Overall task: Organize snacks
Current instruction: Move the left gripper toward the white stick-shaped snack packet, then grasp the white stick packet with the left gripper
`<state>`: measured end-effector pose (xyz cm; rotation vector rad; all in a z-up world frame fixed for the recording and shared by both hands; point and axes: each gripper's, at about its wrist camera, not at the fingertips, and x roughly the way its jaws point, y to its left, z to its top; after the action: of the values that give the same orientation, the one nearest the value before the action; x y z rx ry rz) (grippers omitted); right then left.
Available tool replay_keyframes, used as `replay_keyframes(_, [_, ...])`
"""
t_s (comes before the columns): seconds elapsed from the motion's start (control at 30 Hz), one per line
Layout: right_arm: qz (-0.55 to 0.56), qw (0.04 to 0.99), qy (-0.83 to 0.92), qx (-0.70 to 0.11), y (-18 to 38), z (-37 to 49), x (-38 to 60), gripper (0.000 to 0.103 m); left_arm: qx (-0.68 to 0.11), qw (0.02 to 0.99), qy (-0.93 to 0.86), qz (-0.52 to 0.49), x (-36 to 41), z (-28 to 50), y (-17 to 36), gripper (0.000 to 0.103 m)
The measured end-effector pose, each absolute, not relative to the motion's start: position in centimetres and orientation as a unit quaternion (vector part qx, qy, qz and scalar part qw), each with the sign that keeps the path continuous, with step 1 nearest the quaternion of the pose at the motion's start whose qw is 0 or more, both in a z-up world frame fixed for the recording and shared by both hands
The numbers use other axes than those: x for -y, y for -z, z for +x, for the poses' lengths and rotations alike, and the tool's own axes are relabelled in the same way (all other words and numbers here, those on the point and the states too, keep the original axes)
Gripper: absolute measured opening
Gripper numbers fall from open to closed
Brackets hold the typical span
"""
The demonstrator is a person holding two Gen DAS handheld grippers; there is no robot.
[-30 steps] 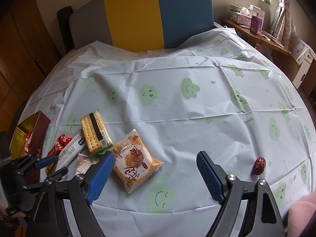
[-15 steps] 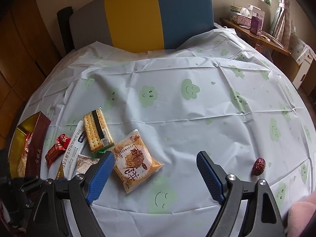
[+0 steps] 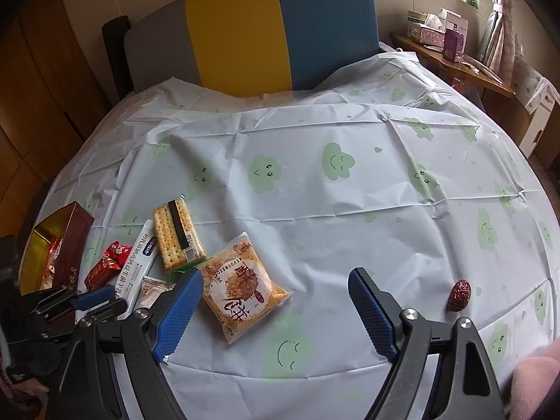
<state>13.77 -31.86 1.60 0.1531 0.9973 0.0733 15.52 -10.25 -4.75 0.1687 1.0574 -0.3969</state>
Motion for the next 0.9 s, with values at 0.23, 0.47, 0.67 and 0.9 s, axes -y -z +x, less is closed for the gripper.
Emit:
replay_keyframes(0.23, [0.079,0.873,-0.029,-0.480,-1.4,14.0,32.1,0.086,-0.479,0.854,0.180,0.097,11.0,15.7,5.1,0.026])
replay_keyframes(0.47, [0.072,0.872,-0.027,-0.484,-1.2,14.0,32.0,0.086,-0.487,0.851,0.188,0.059,8.8,14.8,4.7,0.034])
replay_keyframes(0.67, [0.071,0.871,-0.027,-0.485,-1.1,14.0,31.9,0.086,-0.487,0.852,0.186,0.054,8.0,14.8,4.3,0.042])
replay_keyframes(0.9, [0.074,0.871,-0.028,-0.485,-1.1,14.0,32.1,0.086,-0.477,0.857,0.188,0.049,7.4,15.4,3.0,0.043])
